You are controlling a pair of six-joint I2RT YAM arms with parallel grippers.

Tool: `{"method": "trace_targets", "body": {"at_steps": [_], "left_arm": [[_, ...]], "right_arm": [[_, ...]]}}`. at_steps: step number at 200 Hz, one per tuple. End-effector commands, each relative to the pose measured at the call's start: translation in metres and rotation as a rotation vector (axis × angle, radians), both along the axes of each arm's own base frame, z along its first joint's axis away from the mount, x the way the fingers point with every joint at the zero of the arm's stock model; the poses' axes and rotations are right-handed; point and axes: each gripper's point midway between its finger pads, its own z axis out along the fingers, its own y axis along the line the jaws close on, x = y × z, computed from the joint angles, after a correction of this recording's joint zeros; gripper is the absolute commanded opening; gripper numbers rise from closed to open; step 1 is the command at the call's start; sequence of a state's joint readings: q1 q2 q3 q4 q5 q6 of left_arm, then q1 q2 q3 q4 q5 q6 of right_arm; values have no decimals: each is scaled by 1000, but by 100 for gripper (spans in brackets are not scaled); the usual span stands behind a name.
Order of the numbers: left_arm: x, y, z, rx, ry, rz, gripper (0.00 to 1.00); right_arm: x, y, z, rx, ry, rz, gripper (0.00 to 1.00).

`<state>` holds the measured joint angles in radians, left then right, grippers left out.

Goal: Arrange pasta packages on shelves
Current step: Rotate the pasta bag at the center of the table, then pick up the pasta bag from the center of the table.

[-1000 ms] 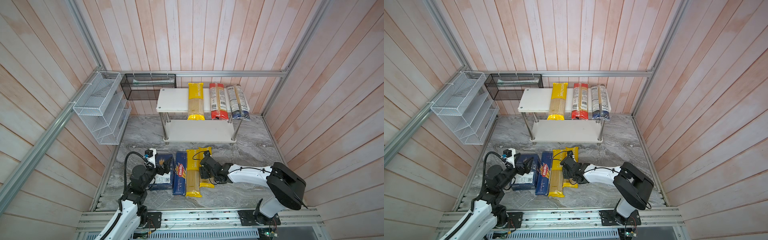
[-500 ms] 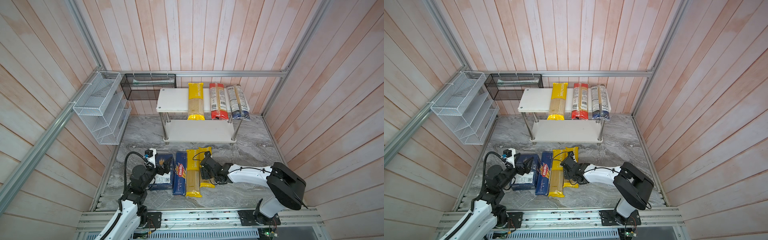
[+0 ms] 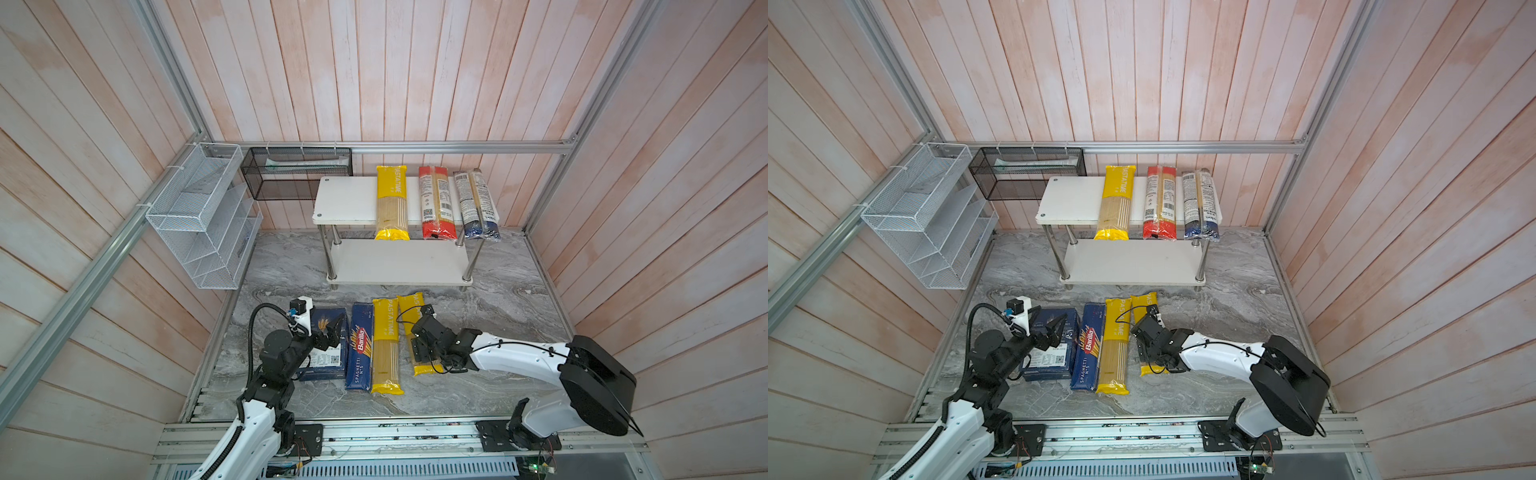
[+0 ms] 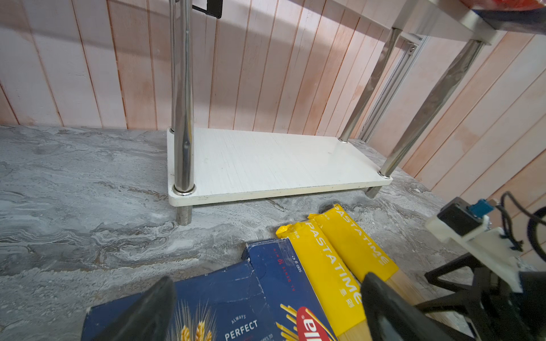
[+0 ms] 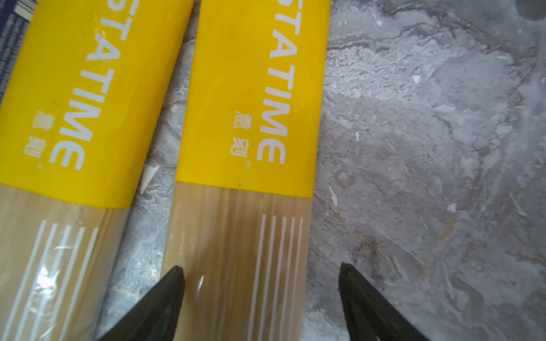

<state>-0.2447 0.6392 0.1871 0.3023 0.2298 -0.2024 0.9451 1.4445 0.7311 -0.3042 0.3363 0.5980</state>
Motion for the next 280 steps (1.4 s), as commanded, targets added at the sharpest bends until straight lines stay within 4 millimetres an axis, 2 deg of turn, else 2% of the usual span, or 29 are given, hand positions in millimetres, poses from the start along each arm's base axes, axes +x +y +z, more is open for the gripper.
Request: {"method": "trace_targets", "body": {"at_steps": [1,31,70,87,140,197,280], "left_arm": [[1,1,8,5,-27,-1,100],[1,0,9,5,-28,-1,100],[1,0,9,6,-29,-2,100],[1,0,8,5,-25,-2,100],[1,0,9,5,-28,-1,100],[0,1,9,4,-32,-1,100],[0,1,9,4,-32,-2,100]], "right_arm": [[-3,-7,11,23,0,3,83],[2,0,31,124,-42,-1,85],[11,9,34,140,-60,-16,92],[14,14,28,118,-44,-16,98],[19,24,1,49,21,-3,98],[20,15,-24,-11,79,-35,98],[25,11,-38,-1,96,-49,98]]}}
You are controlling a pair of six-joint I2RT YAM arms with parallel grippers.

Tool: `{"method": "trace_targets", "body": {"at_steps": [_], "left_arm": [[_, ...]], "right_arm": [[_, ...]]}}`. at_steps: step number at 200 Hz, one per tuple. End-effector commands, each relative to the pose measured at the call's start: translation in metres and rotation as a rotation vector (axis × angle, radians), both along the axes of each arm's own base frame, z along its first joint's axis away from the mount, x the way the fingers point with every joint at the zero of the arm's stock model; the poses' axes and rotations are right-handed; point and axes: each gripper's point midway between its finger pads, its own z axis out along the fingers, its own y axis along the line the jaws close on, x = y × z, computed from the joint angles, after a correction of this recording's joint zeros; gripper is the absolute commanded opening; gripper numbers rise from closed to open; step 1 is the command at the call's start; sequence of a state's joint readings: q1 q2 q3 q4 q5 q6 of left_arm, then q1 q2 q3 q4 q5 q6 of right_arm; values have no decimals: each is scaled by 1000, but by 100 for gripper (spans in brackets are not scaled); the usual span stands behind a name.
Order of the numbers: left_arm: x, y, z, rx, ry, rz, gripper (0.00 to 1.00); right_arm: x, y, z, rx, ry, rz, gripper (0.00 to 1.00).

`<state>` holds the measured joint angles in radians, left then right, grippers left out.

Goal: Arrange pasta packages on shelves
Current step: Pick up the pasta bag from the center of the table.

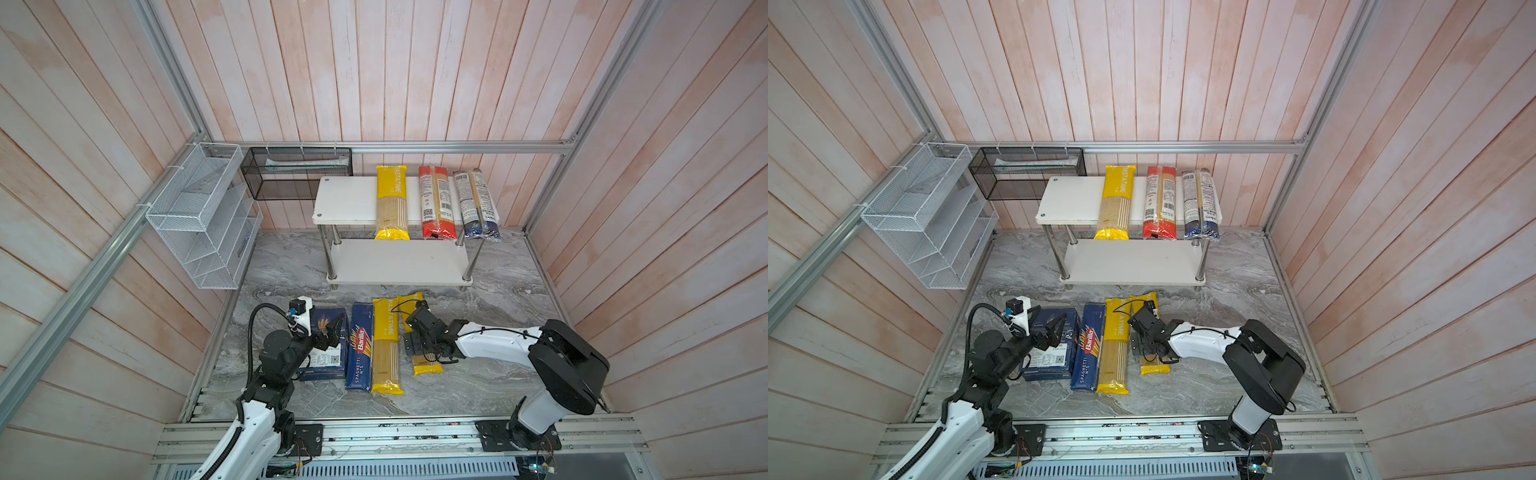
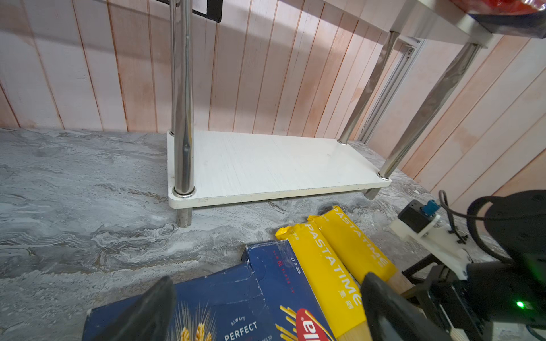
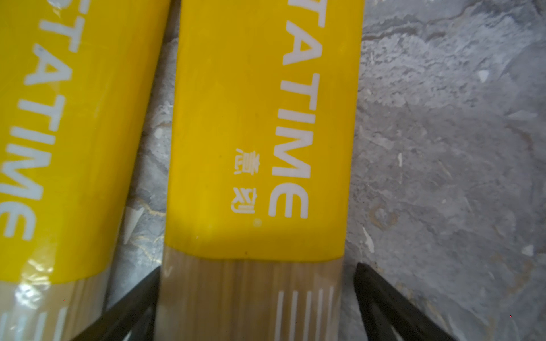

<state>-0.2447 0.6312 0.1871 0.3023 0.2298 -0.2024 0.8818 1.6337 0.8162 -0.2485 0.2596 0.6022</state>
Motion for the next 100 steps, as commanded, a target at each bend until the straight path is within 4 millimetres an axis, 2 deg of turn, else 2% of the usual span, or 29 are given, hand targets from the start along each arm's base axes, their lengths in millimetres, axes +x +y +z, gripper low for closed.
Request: {"method": "trace_targets", "body": {"at_steps": [1,65,100], "left_arm": [[0,0,7,6,-24,-2,100],[0,0,6,6,-23,-3,100],[0,1,6,6,-23,0,100]], "right_arm": [[3,-3,-8,-7,11,-15,98],[6,4,-18,-19,37,-15,98],[5,1,-24,-32,48,-20,98]]}}
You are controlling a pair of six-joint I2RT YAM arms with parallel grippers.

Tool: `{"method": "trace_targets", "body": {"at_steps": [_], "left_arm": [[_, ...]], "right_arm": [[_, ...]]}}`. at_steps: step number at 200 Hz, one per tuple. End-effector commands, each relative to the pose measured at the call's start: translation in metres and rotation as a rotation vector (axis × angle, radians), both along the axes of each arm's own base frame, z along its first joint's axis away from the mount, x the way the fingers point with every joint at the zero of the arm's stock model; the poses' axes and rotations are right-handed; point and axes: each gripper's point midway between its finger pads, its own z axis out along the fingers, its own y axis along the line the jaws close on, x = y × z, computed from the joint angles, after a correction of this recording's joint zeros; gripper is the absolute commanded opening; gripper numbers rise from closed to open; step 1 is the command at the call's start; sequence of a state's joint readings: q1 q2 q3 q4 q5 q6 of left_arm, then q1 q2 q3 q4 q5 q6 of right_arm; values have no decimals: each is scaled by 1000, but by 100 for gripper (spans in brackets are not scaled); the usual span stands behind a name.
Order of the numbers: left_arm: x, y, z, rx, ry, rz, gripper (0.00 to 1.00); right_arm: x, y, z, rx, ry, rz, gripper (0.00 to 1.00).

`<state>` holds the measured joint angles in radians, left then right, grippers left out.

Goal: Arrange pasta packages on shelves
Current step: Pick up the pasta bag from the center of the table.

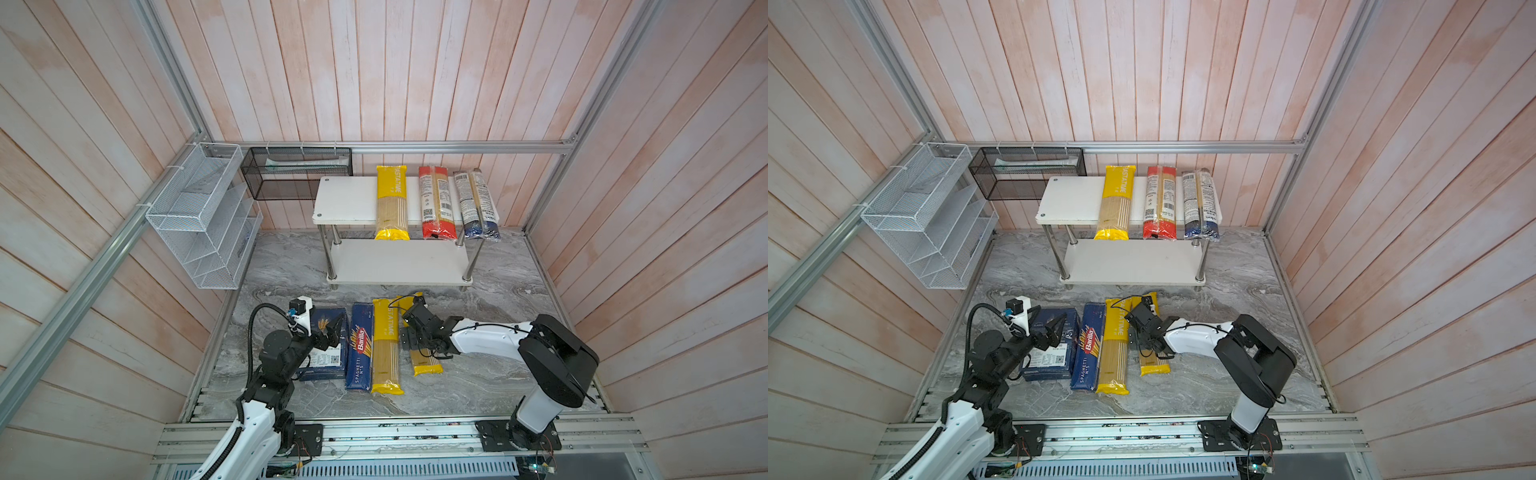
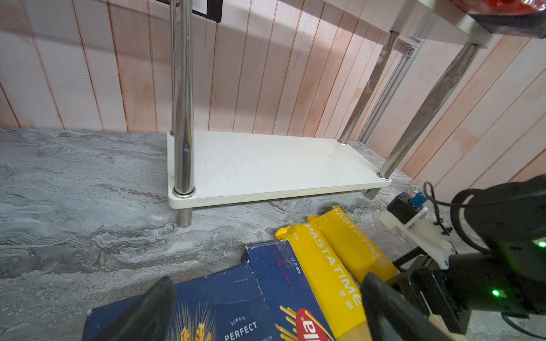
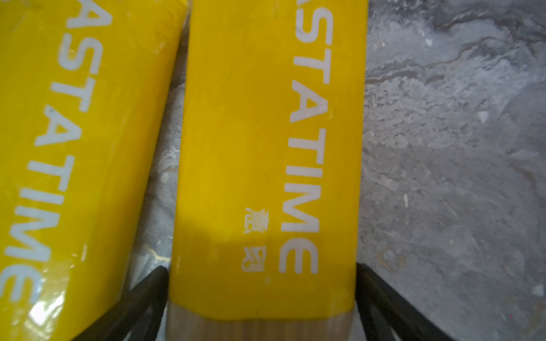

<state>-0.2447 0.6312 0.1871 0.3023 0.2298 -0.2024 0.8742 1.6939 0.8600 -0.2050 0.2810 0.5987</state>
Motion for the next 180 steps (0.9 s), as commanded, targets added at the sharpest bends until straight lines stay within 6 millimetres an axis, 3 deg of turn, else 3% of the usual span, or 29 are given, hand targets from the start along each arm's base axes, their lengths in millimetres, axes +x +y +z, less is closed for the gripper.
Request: {"method": "trace_targets", "body": {"at_steps": [1,80,180], "left_arm": [[1,1,6,7,-24,0,100],[0,1,7,6,-26,1,100],[0,1,6,6,-23,0,100]], "right_arm": [[-12,-9,-23,-37,80,-7,98],[-14,-11,-33,-49,100,-15,95],[-15,-10,-33,-31,100,-12,70]]}}
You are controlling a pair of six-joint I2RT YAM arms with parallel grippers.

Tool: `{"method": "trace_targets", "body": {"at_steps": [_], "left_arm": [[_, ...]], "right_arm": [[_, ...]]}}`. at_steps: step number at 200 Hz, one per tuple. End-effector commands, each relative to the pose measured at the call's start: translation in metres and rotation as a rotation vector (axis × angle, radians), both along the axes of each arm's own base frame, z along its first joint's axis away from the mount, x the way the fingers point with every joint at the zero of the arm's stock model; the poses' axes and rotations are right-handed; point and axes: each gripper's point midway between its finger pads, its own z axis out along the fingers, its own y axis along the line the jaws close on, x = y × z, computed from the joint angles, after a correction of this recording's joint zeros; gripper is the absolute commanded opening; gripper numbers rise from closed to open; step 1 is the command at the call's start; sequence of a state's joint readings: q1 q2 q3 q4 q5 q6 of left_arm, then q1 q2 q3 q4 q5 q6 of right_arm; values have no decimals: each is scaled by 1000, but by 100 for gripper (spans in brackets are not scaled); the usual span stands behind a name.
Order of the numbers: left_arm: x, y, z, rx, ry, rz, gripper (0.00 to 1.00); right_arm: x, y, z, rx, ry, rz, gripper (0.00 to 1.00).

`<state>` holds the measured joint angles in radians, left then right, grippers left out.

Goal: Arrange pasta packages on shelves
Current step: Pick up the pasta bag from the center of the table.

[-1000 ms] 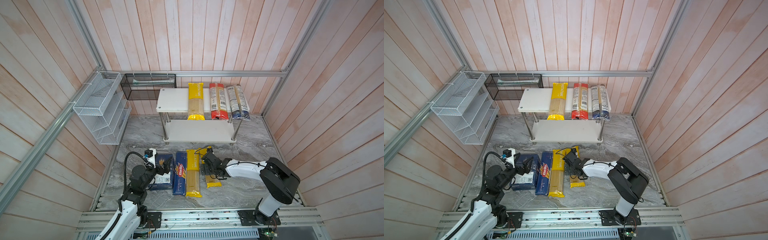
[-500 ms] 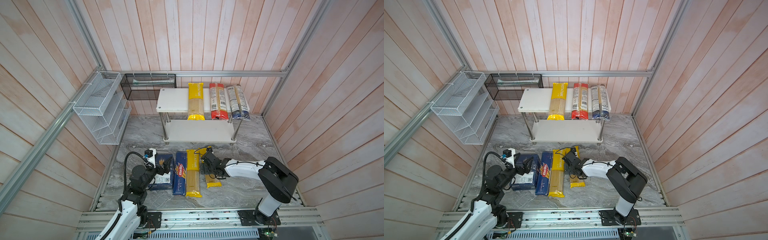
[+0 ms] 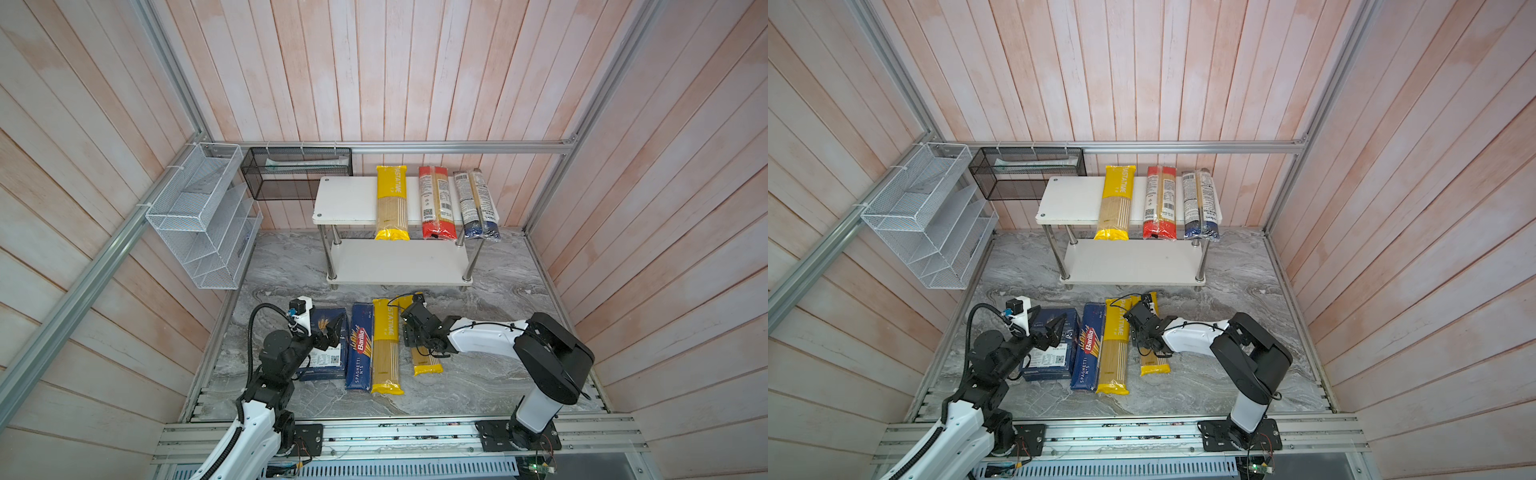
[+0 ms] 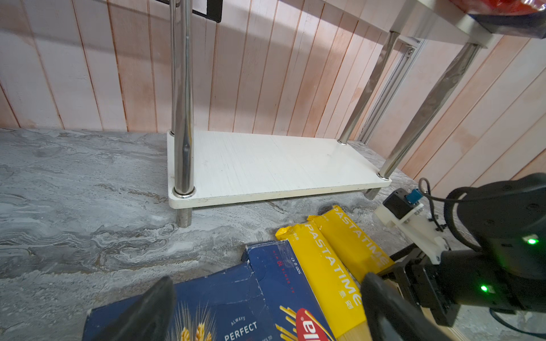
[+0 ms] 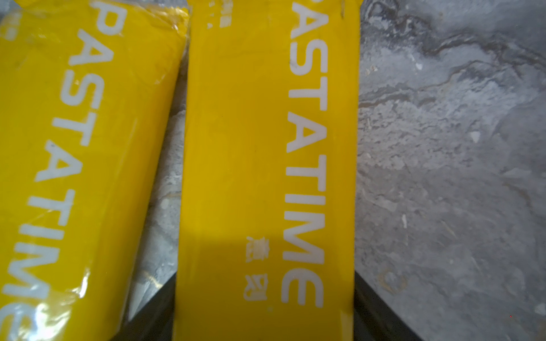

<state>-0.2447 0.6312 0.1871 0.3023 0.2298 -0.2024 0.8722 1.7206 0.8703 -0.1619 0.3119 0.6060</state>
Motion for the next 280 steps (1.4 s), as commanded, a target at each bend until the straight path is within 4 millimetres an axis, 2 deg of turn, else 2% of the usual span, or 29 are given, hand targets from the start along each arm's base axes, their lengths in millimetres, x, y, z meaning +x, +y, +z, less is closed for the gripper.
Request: {"method": "trace_targets", "body": {"at_steps": [1,31,111,158,198,280], "left_arm": [[0,1,6,6,-23,0,100],[1,1,6,7,-23,2,100],[2,1,5,7,-17,2,100],[2,1,6,7,-18,2,100],[1,1,6,6,-19,1,100],[2,1,5,8,-16,6,100]], "right_arm": [[-26,-13,-33,-36,138,10,70],[-27,-14,-29,-27,127,10,60],[-27,-12,-20,5,111,13,43],[-29,-11,-12,52,90,14,39],[-32,-4,-9,84,104,37,29],[-36,3,1,126,89,53,15]]}}
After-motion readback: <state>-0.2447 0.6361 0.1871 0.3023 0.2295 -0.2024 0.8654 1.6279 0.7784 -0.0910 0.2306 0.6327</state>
